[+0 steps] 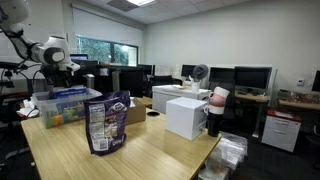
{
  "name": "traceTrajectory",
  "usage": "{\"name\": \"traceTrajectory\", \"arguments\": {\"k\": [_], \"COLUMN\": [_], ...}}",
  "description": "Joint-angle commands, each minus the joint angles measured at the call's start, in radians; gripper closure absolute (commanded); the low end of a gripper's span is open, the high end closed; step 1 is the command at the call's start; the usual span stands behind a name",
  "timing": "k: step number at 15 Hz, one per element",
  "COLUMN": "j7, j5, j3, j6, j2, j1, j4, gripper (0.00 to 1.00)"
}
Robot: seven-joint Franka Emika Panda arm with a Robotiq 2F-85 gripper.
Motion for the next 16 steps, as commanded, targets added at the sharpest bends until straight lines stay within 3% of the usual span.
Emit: {"name": "traceTrajectory", "arguments": {"k": [1,13,16], "j7": [-0.072,-0.082,-0.082], "j5": [0.054,0.026,0.015], "j3": [0.002,-0.016,-0.018], "j6": [0.003,-0.023,-0.027], "j2": [-0.032,-0.052,-0.058], "j1": [-0.009,-0.002,0.002], "j4": [-0.039,-0.037,-0.031], "gripper": [0.64,0.09,0.23]}}
